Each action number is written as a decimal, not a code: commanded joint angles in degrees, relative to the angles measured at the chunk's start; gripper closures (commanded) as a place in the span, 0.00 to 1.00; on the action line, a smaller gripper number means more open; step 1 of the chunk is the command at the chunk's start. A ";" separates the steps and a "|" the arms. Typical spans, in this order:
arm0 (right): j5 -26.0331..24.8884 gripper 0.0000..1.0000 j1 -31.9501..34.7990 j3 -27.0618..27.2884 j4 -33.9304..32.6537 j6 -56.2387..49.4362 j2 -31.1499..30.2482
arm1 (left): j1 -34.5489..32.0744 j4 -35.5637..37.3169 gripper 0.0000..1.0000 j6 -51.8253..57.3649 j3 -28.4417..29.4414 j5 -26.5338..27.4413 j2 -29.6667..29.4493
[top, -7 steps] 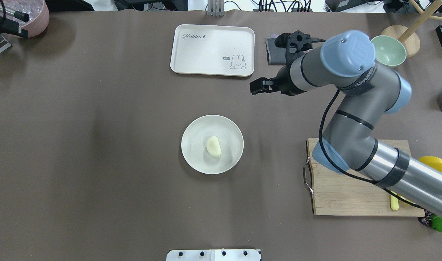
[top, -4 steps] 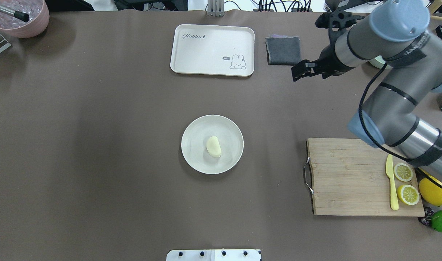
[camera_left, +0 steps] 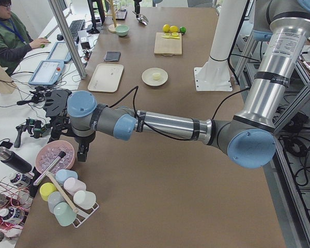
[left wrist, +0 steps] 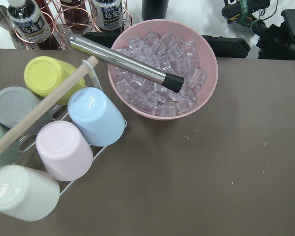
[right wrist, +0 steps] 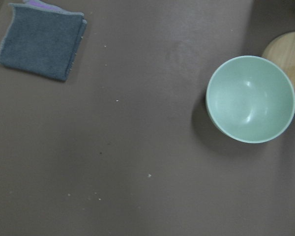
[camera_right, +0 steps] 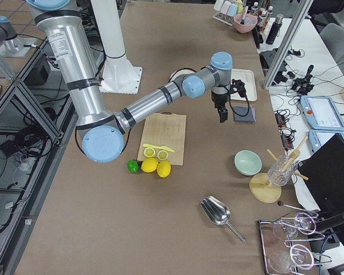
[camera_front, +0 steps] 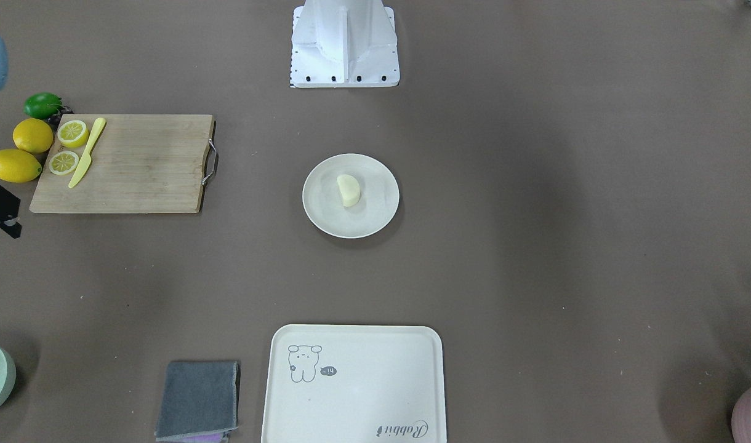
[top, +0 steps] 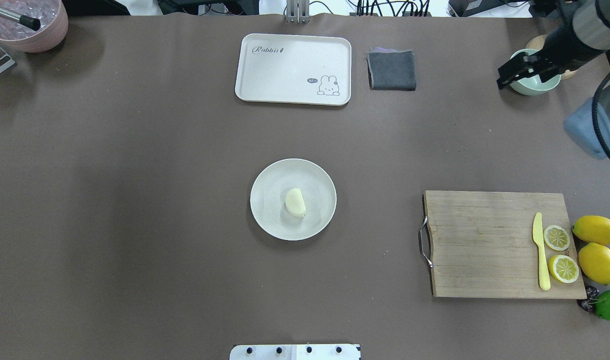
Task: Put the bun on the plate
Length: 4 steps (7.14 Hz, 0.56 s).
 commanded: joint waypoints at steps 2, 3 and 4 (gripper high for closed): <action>0.67 0.00 5.55 -1.27 -1.10 -7.84 -4.56 | -1.32 0.88 0.03 0.87 2.02 0.06 0.41; 0.93 0.00 6.79 -1.46 -0.84 -7.92 -6.04 | -1.23 0.80 0.03 0.87 2.28 0.15 0.76; 1.02 0.00 7.85 -2.15 -0.66 -8.19 -7.10 | -1.14 0.80 0.03 0.87 3.50 -0.02 0.67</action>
